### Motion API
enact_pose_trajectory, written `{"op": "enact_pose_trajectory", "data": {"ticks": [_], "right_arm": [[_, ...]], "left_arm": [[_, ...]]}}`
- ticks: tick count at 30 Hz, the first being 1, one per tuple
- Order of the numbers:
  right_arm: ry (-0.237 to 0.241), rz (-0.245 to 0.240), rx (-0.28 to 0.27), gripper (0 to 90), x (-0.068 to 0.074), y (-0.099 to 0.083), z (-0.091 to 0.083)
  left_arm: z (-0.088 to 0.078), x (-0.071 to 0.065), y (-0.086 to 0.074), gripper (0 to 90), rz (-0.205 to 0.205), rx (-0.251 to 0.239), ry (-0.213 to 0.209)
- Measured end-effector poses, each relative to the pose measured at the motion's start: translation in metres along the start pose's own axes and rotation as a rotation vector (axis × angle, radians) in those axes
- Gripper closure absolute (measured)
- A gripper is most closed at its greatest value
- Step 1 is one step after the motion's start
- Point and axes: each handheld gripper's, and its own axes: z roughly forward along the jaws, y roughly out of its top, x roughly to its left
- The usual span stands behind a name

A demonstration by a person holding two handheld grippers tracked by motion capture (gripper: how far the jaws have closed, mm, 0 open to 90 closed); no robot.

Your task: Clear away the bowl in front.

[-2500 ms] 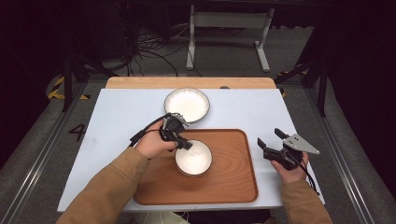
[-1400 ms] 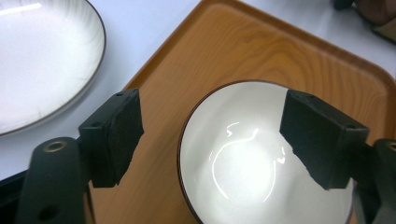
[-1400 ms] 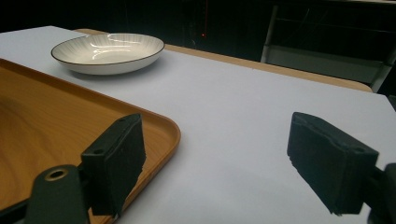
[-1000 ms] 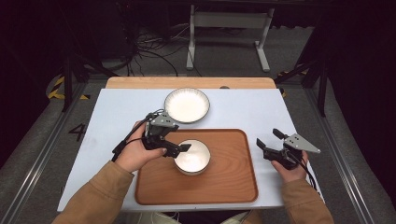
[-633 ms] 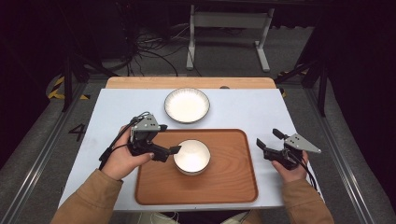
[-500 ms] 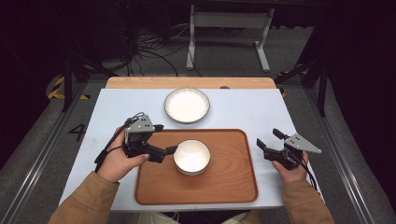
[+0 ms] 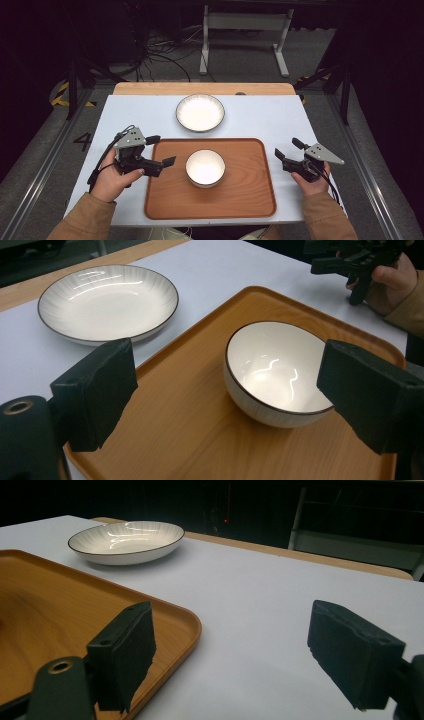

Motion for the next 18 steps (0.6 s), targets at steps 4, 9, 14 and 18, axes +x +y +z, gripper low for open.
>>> {"op": "enact_pose_trajectory", "data": {"ticks": [4,9,14,18], "right_arm": [[-0.001,-0.001,0.000,19.5,0.000,0.000,0.000],[0.001,0.001,-0.002,19.5,0.000,0.000,0.000],[0.001,0.000,-0.001,19.5,0.000,0.000,0.000],[0.000,0.000,0.000,19.5,0.000,0.000,0.000]], "left_arm": [[-0.004,0.004,-0.008,9.9,0.003,-0.015,0.020],[-0.012,0.009,-0.019,9.5,0.001,-0.019,0.052],[-0.020,0.016,-0.034,9.3,-0.027,-0.035,0.075],[-0.023,0.021,-0.043,9.1,-0.038,-0.055,0.090]]}}
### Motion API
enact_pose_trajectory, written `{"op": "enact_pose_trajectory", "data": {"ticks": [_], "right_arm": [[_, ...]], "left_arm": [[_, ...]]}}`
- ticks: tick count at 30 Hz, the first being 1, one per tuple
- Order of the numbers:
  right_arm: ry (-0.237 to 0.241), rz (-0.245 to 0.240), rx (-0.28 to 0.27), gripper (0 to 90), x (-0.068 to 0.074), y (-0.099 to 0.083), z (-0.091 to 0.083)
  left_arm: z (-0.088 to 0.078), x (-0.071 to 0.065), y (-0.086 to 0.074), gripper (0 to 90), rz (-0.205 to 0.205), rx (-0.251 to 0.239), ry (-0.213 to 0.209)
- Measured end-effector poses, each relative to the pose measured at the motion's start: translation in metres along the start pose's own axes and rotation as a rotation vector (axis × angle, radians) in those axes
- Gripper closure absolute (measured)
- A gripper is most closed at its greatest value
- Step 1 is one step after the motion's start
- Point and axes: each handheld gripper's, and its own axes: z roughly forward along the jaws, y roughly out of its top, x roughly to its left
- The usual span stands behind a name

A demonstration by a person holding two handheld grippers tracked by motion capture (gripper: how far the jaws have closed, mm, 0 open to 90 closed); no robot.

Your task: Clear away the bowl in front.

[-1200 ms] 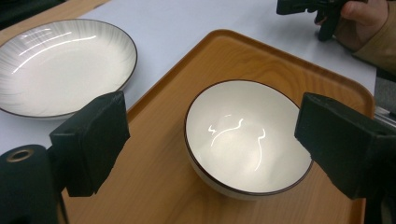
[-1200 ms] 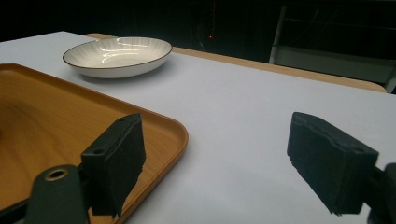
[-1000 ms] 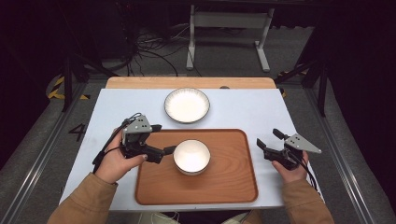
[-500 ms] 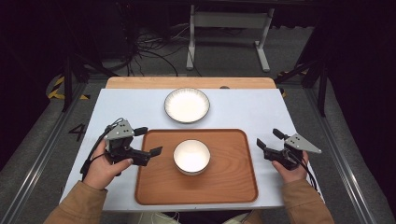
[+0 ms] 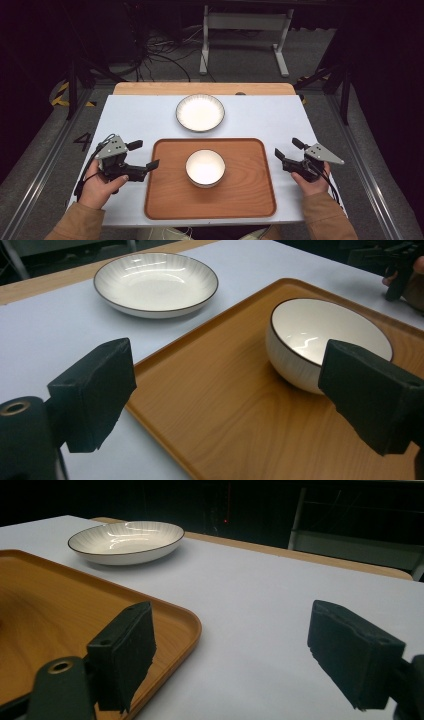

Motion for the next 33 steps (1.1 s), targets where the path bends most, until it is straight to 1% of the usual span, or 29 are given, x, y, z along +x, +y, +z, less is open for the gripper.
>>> {"op": "enact_pose_trajectory", "data": {"ticks": [1,2,3,4,5,10,12,14,15,17,18,19,22,23,25,29,33], "right_arm": [[-0.001,0.000,0.000,19.5,0.000,0.000,0.000],[0.000,0.000,0.000,19.5,0.000,0.000,0.000],[0.000,0.000,0.000,19.5,0.000,0.000,0.000],[-0.001,0.000,0.000,19.5,0.000,0.000,0.000],[-0.001,0.000,0.000,19.5,0.000,0.000,0.000],[-0.001,0.000,0.000,19.5,0.000,0.000,0.000],[-0.001,0.000,-0.002,19.5,0.000,0.000,0.000],[-0.001,-0.001,-0.002,19.5,0.000,0.000,0.000],[0.000,0.000,-0.002,19.6,0.000,0.000,0.000],[0.001,0.003,-0.005,19.5,0.000,0.000,0.000],[0.001,0.003,-0.005,19.5,0.000,0.000,0.000],[0.001,0.000,-0.004,19.5,0.000,0.000,-0.001],[0.002,0.002,-0.005,19.6,0.000,0.000,-0.001],[0.003,0.002,-0.005,19.7,0.000,0.000,-0.001],[0.003,0.001,-0.005,19.7,0.000,0.000,-0.001],[0.002,0.000,-0.003,19.7,0.001,0.000,-0.001],[0.003,0.000,-0.004,19.7,0.001,0.000,-0.001]], "left_arm": [[-0.001,0.002,-0.003,9.0,-0.003,-0.005,0.003],[-0.002,0.004,-0.009,7.6,-0.017,-0.023,0.003],[-0.002,0.004,-0.009,6.7,-0.017,-0.023,0.003],[-0.003,0.006,-0.014,6.2,-0.020,-0.031,0.008],[-0.003,0.006,-0.014,6.1,-0.020,-0.031,0.008],[-0.001,0.012,-0.030,5.9,-0.061,-0.026,0.052],[0.000,0.014,-0.035,5.9,-0.068,-0.021,0.066],[0.002,0.017,-0.041,5.9,-0.080,-0.024,0.070],[0.003,0.018,-0.044,5.9,-0.093,-0.027,0.072],[0.005,0.021,-0.051,6.0,-0.119,-0.043,0.061],[0.005,0.021,-0.051,6.2,-0.119,-0.043,0.061],[0.006,0.022,-0.055,6.2,-0.121,-0.046,0.072],[0.009,0.022,-0.059,6.7,-0.122,-0.039,0.085],[0.010,0.022,-0.061,6.7,-0.122,-0.045,0.094],[0.011,0.022,-0.063,6.7,-0.115,-0.036,0.110],[0.011,0.021,-0.064,6.6,-0.118,-0.041,0.138],[0.011,0.021,-0.064,6.7,-0.123,-0.040,0.145]]}}
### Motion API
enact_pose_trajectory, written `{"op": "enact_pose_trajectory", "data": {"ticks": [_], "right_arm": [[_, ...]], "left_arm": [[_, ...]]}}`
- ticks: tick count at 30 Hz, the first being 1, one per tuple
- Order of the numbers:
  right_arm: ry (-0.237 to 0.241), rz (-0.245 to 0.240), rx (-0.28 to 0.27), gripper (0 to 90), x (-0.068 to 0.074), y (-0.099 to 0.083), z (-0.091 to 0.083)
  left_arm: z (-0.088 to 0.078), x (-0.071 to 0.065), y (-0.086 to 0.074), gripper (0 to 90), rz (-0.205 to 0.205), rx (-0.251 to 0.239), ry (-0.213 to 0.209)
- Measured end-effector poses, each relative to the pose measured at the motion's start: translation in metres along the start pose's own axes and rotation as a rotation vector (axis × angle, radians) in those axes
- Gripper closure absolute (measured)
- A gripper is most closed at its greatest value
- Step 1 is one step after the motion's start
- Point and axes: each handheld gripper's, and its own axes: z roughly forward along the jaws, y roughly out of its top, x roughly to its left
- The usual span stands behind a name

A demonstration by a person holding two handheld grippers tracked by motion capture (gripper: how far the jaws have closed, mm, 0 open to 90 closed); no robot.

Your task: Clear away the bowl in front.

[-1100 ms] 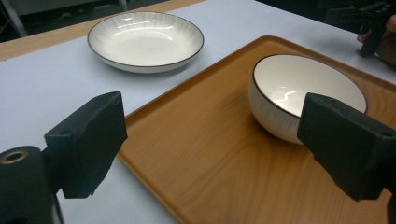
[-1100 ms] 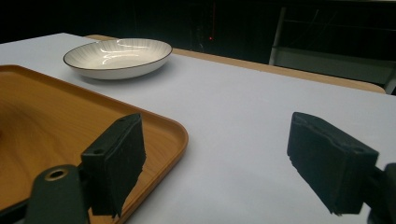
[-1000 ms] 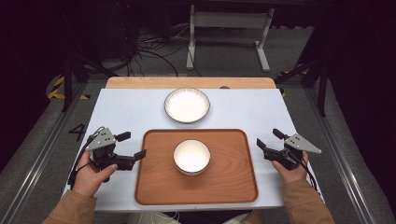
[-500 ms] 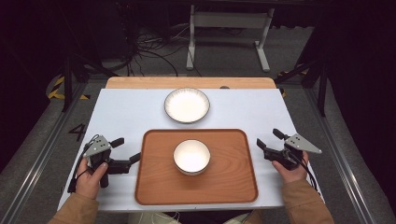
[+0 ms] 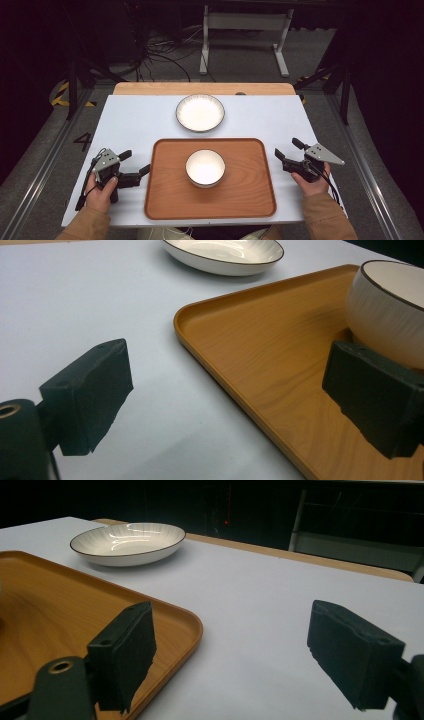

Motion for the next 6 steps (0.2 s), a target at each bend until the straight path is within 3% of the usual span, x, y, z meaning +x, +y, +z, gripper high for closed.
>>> {"op": "enact_pose_trajectory", "data": {"ticks": [6], "right_arm": [[-0.002,0.003,-0.001,19.7,0.0000,0.0002,-0.0004]], "left_arm": [[0.0000,-0.0007,0.0004,6.5,0.016,0.008,0.001]]}}
